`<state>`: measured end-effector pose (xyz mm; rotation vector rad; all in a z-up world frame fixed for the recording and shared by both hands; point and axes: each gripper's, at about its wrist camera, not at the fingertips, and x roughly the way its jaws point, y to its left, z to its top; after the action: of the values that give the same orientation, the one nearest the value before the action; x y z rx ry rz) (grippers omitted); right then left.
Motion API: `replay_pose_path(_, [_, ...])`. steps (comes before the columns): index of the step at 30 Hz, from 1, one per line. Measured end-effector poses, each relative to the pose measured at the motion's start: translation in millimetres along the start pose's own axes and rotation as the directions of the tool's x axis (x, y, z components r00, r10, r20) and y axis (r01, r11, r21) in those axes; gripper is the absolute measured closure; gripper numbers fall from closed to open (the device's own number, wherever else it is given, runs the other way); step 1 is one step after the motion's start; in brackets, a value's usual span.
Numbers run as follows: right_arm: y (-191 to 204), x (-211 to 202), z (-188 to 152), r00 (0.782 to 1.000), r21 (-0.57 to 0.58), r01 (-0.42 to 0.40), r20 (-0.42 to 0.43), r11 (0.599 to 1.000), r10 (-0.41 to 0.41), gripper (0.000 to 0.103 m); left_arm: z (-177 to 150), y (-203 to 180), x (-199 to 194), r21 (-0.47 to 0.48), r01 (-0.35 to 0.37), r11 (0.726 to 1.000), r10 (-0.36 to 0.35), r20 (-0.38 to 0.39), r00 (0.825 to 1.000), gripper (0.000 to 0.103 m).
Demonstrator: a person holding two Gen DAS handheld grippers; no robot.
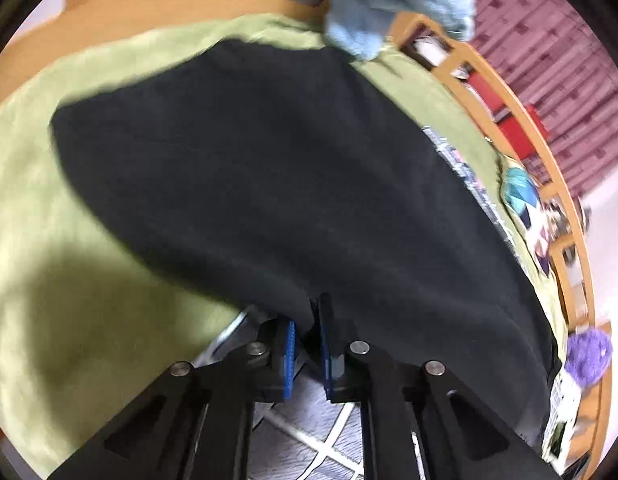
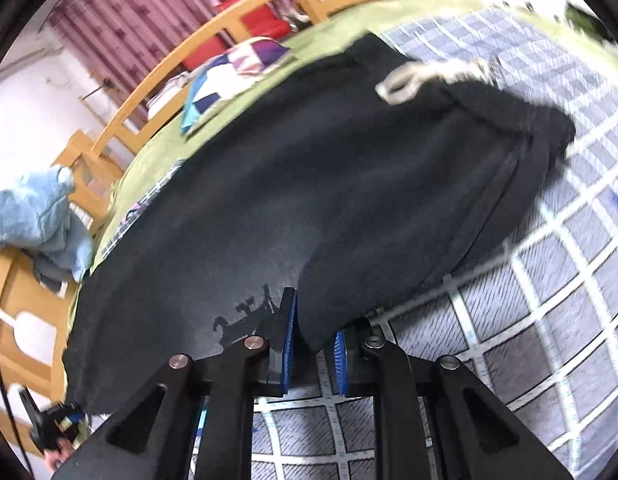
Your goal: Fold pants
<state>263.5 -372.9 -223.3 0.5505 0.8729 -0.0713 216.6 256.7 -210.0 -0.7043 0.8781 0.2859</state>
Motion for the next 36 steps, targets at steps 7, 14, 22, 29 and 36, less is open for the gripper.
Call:
replay_pose_path(7, [33, -26, 50, 0.997, -0.108, -0.055, 0.039, 0.993, 0.060, 0.087, 53, -61, -30, 0.143, 0.039, 0.989, -0.058, 0.134, 0.989, 0.093])
replay_pose_path(14, [74, -15, 119, 0.993, -0.185, -0.061, 0.089, 0.981, 0.078, 0.090, 107, -128, -18, 0.251, 0.004, 0.968, -0.065, 0.237, 0.969, 0.094])
replay_pose_path(22, [111, 60, 204, 0.994, -0.166, -0.059, 0.081, 0.984, 0.073, 0.086, 156, -183, 45, 0.290, -0.062, 0.955, -0.018, 0.268, 0.963, 0.094])
replay_pose_path(29, [103, 129, 196, 0.999, -0.158, -0.047, -0.017, 0.986, 0.045, 0.066, 142, -191, 108, 0.338, -0.166, 0.926, 0.116, 0.162, 0.980, 0.068])
replay_pose_path(36, [86, 95, 132, 1.000, -0.291, 0.014, -0.018, 0.957, -0.020, 0.060, 93, -179, 66, 0.385, -0.116, 0.916, 0.056, 0.164, 0.985, 0.034])
